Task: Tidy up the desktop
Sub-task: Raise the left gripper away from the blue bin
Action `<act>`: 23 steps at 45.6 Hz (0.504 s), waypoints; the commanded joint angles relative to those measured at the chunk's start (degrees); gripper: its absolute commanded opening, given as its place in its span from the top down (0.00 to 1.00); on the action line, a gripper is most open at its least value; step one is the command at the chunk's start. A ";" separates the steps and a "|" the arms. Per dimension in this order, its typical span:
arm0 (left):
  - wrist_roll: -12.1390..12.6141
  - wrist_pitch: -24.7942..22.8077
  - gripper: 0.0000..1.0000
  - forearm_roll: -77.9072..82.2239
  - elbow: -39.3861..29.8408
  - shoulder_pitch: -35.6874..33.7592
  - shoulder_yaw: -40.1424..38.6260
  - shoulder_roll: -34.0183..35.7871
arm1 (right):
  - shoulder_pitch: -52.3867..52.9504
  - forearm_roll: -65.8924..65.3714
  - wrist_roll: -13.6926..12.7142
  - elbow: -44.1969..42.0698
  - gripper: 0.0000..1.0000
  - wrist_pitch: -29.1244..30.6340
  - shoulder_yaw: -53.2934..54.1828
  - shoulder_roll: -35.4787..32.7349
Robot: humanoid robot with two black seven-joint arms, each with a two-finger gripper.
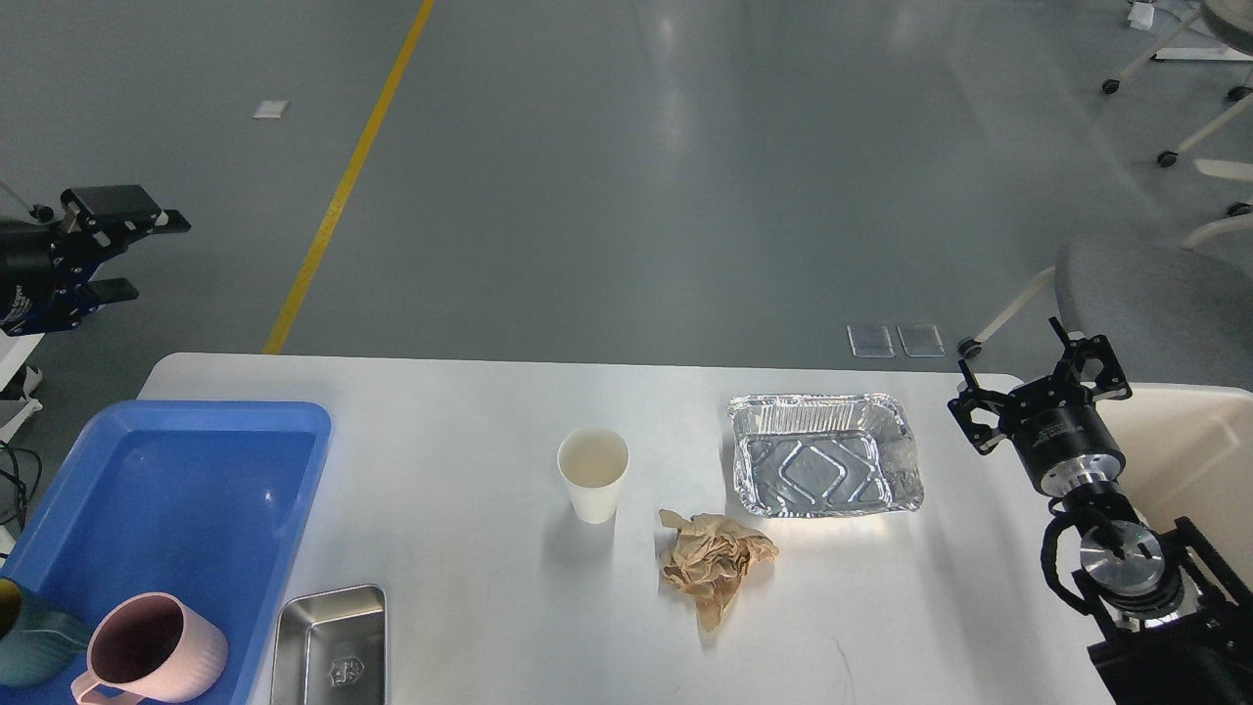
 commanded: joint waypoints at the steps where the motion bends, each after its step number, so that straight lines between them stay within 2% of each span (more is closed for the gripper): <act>1: -9.28 9.42 0.02 0.54 -0.35 3.22 0.31 -2.31 | -0.03 -0.01 0.00 0.00 0.00 0.00 -0.03 0.00; 5: -16.05 16.18 0.02 2.29 -0.35 4.28 0.40 -4.15 | 0.06 -0.01 0.00 0.00 0.00 0.00 -0.03 0.00; 7: -18.51 21.10 0.02 4.22 -0.09 4.54 0.49 -5.47 | -0.03 -0.01 0.00 0.00 0.00 0.00 -0.03 0.00; 11: -21.42 31.38 0.02 8.53 0.17 6.47 0.49 -8.98 | -0.03 -0.01 0.00 0.00 0.00 0.00 -0.03 0.09; 14: -22.13 35.01 0.02 9.68 0.08 7.53 0.49 -11.18 | 0.06 -0.01 0.00 0.00 0.00 -0.09 -0.11 0.18; 20: -21.25 34.84 0.02 9.51 0.00 8.94 0.49 -12.77 | 0.06 -0.01 0.00 0.26 0.00 0.00 -0.11 0.00; 23: -20.72 32.91 0.02 9.51 -0.09 9.46 0.58 -12.86 | -0.03 -0.01 0.00 0.70 0.00 -0.09 -0.11 0.00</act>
